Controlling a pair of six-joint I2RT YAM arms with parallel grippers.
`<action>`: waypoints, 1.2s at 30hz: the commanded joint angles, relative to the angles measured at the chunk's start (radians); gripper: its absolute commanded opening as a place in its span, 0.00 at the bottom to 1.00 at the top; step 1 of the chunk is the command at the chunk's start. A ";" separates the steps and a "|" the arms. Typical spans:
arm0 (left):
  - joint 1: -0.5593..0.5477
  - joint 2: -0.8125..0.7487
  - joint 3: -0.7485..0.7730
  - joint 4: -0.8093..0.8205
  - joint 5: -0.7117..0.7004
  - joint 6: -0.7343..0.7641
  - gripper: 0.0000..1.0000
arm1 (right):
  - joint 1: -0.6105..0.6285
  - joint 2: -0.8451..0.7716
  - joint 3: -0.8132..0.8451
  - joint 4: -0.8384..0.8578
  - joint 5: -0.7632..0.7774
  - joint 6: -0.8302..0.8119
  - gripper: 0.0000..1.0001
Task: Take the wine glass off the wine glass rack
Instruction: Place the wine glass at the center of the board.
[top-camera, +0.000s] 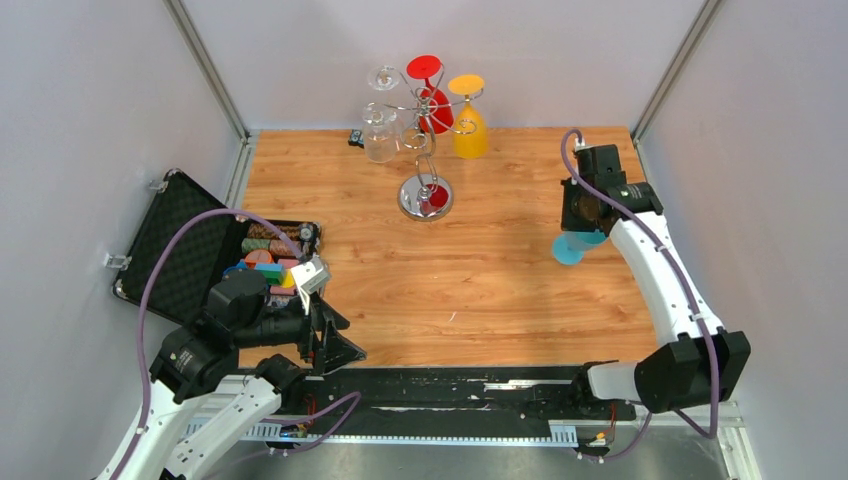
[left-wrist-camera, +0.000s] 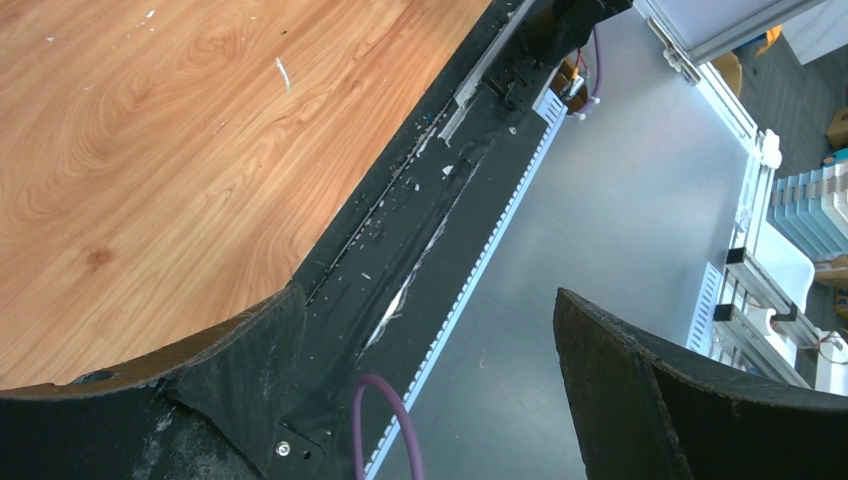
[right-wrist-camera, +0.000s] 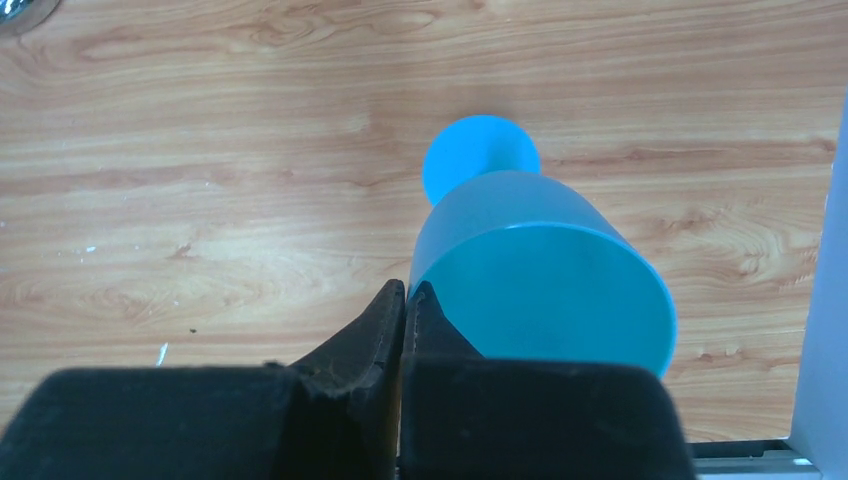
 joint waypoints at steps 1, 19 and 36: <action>0.002 -0.008 -0.004 0.034 0.001 0.021 1.00 | -0.080 0.028 0.046 0.069 -0.046 -0.013 0.00; 0.001 -0.015 -0.006 0.034 0.000 0.019 1.00 | -0.242 0.202 0.118 0.080 -0.087 -0.019 0.00; 0.001 -0.008 -0.006 0.035 -0.002 0.020 1.00 | -0.269 0.257 0.190 0.062 -0.085 -0.018 0.30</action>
